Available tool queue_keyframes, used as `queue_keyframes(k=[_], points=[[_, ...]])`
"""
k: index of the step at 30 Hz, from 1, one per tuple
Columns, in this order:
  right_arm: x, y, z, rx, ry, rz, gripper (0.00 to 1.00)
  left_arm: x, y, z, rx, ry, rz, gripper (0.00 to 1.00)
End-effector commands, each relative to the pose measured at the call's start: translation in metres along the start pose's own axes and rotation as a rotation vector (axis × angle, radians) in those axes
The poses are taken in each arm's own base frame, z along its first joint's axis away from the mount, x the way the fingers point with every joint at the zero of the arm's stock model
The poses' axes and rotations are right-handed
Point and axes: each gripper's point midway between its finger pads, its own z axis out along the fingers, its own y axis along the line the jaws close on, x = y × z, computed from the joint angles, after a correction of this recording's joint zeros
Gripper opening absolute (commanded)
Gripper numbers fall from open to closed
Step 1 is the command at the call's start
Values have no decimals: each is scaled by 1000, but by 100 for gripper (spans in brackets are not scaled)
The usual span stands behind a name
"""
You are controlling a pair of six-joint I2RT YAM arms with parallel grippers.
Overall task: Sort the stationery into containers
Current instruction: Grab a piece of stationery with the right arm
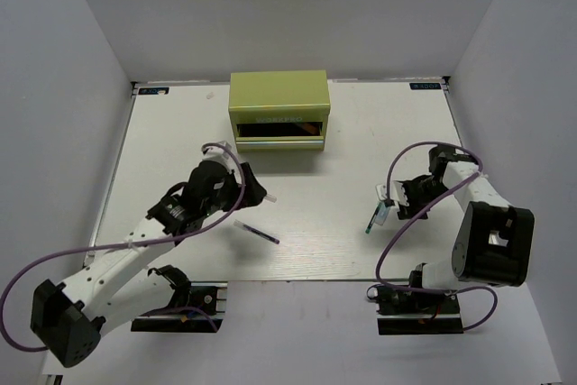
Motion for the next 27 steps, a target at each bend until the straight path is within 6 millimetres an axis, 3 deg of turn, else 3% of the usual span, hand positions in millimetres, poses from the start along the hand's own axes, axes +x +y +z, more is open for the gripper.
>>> queue_keyframes(k=[1,6,12,27], points=[[-1,-9,8,-42,11,-357,62,-19,-1,-15,-6,-112,-188,100],[-6,-13,16,-59,-7,-381,64,-12,4,-21,-27,-100,-285,100],[-14,-11,28,-109,-19,-418,64,8,8,-14,-31,-46,-360,100],[-16,-17,48,-178,-8,-460,64,13,9,-9,-52,-15,-365,100]])
